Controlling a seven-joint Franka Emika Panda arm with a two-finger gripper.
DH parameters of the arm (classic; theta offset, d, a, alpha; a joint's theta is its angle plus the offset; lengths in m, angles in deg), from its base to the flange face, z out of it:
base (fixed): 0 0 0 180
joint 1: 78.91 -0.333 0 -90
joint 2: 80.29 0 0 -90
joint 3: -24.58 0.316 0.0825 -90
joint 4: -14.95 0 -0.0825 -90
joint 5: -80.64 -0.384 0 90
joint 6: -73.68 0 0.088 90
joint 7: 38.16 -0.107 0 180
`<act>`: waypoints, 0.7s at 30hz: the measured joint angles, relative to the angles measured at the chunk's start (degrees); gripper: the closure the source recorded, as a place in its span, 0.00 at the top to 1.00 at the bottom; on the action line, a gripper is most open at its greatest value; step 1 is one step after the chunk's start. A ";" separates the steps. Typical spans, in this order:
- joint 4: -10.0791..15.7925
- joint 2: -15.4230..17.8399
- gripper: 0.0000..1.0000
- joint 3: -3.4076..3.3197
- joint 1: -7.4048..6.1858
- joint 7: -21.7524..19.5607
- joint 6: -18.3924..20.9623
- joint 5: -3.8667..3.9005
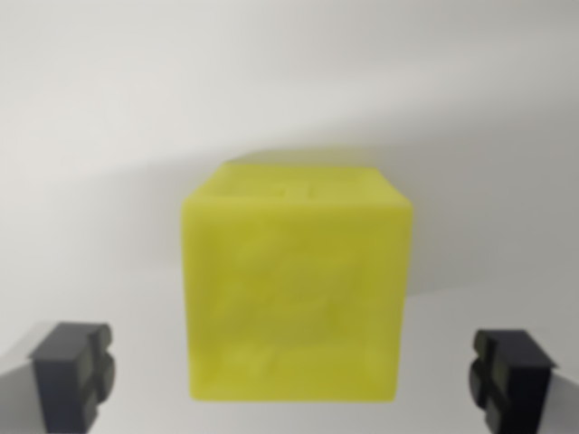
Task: Pick yellow cube
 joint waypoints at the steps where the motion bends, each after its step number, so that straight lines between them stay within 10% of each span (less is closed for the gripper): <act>1: -0.10 -0.45 1.00 0.02 -0.02 0.13 -0.37 -0.19; 17: -1.90 -7.46 1.00 0.21 -0.71 3.20 -5.53 -4.32; 18: -1.97 -7.63 0.00 -0.07 -1.19 3.83 -5.62 -5.17; 21: -1.91 -7.42 0.00 -0.13 -1.24 3.80 -5.47 -5.16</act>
